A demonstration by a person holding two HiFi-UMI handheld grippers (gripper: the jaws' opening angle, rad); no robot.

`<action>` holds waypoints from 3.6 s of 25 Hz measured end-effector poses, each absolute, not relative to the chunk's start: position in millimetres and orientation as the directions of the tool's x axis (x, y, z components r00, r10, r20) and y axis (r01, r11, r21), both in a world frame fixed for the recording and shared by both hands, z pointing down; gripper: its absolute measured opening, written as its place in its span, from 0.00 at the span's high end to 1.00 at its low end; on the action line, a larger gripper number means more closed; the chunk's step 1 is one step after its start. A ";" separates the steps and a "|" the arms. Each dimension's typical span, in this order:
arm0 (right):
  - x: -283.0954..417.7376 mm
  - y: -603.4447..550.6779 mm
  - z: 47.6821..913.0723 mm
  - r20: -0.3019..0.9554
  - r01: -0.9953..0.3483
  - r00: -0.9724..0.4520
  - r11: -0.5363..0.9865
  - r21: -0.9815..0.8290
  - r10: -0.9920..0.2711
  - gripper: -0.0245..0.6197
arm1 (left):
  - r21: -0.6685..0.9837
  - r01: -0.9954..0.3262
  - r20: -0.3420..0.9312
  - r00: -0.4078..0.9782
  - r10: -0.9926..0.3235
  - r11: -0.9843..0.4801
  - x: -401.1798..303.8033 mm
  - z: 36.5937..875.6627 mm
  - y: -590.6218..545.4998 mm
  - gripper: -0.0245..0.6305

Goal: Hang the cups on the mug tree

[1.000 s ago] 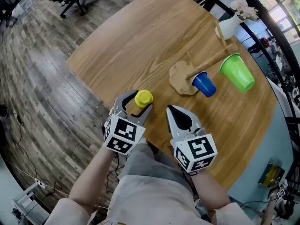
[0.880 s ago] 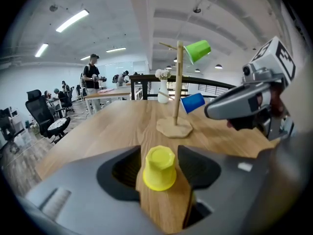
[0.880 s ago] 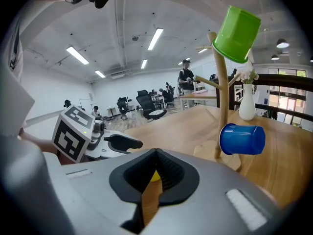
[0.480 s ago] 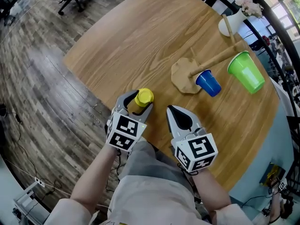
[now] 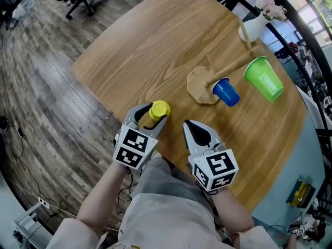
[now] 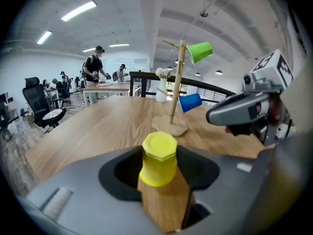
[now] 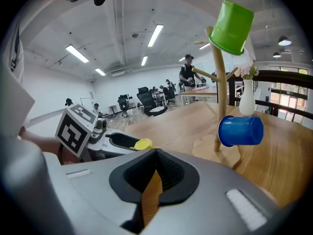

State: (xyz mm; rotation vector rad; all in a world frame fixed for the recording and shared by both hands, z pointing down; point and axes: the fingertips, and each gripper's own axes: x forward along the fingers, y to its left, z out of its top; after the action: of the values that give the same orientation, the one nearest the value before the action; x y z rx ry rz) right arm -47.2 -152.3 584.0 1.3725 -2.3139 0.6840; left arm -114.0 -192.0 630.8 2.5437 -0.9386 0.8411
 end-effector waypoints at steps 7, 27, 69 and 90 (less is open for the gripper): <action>-48.5 -140.5 536.9 0.453 -0.848 -0.530 0.445 -0.287 -0.717 0.96 | 0.036 -0.637 0.591 0.635 -0.498 -0.770 -106.6 579.0 -174.0 0.63; -13.0 -78.9 407.3 0.363 -0.840 -0.543 0.490 -0.235 -0.757 0.96 | 0.019 -0.684 0.542 0.620 -0.567 -0.729 -94.4 446.3 -103.9 0.63; 63.5 -61.8 349.4 0.305 -0.909 -0.417 0.383 -0.166 -0.856 0.96 | -0.065 -0.639 0.404 0.685 -0.606 -0.766 -25.5 353.1 -114.9 0.63; 85.9 -108.0 383.2 0.372 -0.938 -0.337 0.277 -0.207 -0.865 0.96 | 0.037 -0.632 0.391 0.722 -0.571 -0.774 11.7 396.4 -218.9 0.63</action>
State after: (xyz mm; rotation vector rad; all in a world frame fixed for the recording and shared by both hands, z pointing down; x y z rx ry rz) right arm 85.9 -108.0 383.2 1.6860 -2.3548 0.5855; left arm 11.7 -218.9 396.4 2.7574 -0.9709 0.5430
